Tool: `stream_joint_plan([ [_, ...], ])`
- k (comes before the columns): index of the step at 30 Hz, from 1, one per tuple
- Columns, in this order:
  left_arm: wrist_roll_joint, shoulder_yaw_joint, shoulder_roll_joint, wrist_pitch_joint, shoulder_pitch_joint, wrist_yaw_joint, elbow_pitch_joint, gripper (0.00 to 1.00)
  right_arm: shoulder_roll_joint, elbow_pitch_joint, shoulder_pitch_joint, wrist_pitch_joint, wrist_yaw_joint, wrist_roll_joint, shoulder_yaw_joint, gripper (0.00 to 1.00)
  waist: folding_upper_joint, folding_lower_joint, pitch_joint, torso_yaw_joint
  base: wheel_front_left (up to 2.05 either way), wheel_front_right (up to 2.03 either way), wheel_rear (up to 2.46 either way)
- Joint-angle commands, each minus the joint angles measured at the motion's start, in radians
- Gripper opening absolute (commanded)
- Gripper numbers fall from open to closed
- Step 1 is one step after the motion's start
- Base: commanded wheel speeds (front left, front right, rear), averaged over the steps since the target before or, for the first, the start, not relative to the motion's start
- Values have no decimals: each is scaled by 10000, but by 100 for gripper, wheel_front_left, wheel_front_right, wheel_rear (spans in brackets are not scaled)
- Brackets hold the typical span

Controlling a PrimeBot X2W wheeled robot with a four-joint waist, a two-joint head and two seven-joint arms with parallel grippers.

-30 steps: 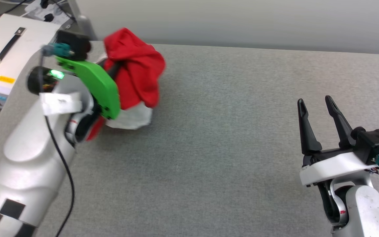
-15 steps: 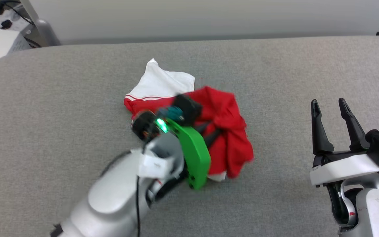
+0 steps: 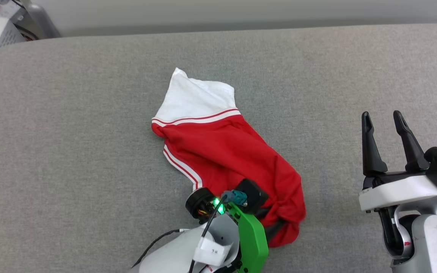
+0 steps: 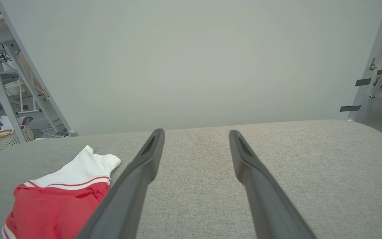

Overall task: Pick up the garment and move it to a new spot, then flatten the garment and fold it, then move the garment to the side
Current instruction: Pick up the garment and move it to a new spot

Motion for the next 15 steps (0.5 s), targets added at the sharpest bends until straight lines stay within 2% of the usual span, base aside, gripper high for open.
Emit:
stream_joint_plan([
  [1,213,12,-73,-354,173,-46,41,100,-17,55,-16,-7,65,-33,-16,100,-1,0,-385,215,0,0,0],
  [7,480,584,-145,-2250,438,353,37,100,-16,191,370,90,65,23,-2,100,-1,0,-1126,558,0,0,0],
  [11,779,1163,3,-3381,531,1049,-37,100,-16,220,628,254,65,1,12,100,-1,0,-1421,820,0,0,0],
  [15,915,1967,306,-4010,749,1947,-100,100,-16,211,825,368,65,-21,37,100,-1,0,-1650,1067,0,0,0],
])
